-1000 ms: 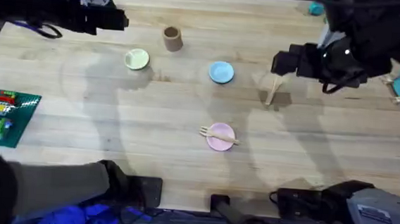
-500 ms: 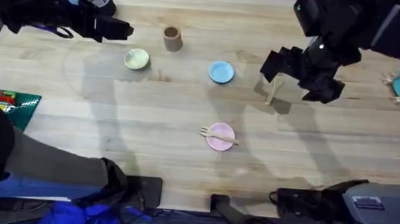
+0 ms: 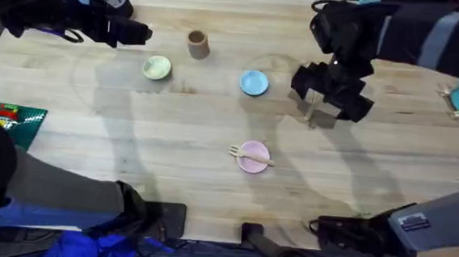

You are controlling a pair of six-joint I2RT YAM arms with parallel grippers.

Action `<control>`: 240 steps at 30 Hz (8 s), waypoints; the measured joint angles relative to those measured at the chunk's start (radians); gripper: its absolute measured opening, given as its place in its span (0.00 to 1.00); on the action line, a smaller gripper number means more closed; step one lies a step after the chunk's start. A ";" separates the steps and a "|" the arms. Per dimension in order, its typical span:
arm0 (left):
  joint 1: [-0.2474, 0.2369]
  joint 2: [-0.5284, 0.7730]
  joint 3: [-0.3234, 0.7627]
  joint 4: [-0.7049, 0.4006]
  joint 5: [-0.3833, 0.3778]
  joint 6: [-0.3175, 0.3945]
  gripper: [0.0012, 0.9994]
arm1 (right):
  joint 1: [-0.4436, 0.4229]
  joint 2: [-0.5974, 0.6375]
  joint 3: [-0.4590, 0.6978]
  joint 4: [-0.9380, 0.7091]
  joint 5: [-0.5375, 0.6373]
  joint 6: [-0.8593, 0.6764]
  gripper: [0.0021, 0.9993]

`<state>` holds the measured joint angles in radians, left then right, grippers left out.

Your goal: Pick up a utensil and set it on the pink plate, then put the other utensil in the container.

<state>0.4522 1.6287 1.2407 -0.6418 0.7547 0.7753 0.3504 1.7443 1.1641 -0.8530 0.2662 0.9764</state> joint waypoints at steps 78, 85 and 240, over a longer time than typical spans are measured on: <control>0.000 0.000 0.000 0.007 0.000 0.003 0.99 | -0.002 0.121 0.183 0.072 0.003 -0.149 0.03; 0.000 0.000 0.000 0.007 0.000 0.003 0.99 | -0.002 0.121 0.334 0.086 0.025 -0.383 0.03; 0.000 0.000 0.000 0.003 0.099 0.082 0.99 | 0.122 0.666 0.344 1.862 -1.082 -0.902 0.03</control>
<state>0.4522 1.6287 1.2407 -0.6388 0.8539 0.8577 0.4721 2.4107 1.5082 1.0088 -0.8158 0.0743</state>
